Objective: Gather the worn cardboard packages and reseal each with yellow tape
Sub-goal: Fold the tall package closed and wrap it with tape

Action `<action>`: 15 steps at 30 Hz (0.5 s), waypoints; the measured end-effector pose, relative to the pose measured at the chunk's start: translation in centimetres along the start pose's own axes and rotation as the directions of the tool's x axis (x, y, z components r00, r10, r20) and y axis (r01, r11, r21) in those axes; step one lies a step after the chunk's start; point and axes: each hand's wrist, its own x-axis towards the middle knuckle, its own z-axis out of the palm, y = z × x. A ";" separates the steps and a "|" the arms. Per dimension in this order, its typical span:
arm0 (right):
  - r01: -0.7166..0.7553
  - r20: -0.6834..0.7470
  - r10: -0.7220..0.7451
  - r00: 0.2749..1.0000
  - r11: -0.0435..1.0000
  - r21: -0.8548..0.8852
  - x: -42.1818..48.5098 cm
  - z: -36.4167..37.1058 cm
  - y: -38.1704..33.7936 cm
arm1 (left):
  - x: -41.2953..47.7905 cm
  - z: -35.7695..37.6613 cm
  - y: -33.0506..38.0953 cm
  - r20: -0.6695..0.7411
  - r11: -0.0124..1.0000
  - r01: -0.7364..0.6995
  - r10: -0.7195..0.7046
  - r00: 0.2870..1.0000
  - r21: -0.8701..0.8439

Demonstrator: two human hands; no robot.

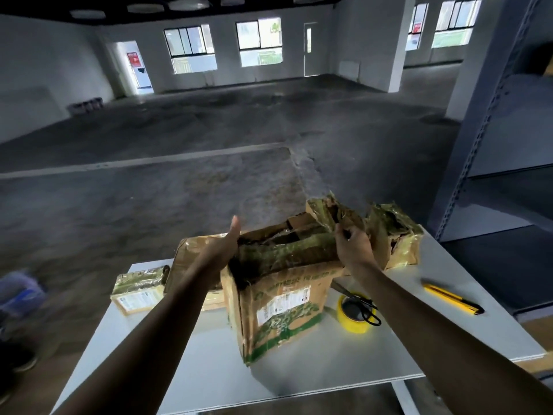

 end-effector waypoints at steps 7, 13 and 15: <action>-0.068 0.033 0.072 0.997 0.993 -0.096 0.6 1.7 -1.4 | -1.0 -1.7 -0.9 0.192 0.963 -0.028 0.082 0.978 -0.269; -0.106 -0.001 0.106 0.994 0.994 -0.019 0.3 2.5 -2.0 | -1.2 -1.7 -1.9 0.309 1.000 -0.007 0.015 0.951 -0.027; -0.132 0.019 0.131 0.991 0.991 0.038 0.0 2.7 -1.8 | -0.7 -1.2 -2.3 0.252 1.000 -0.023 0.017 0.967 0.021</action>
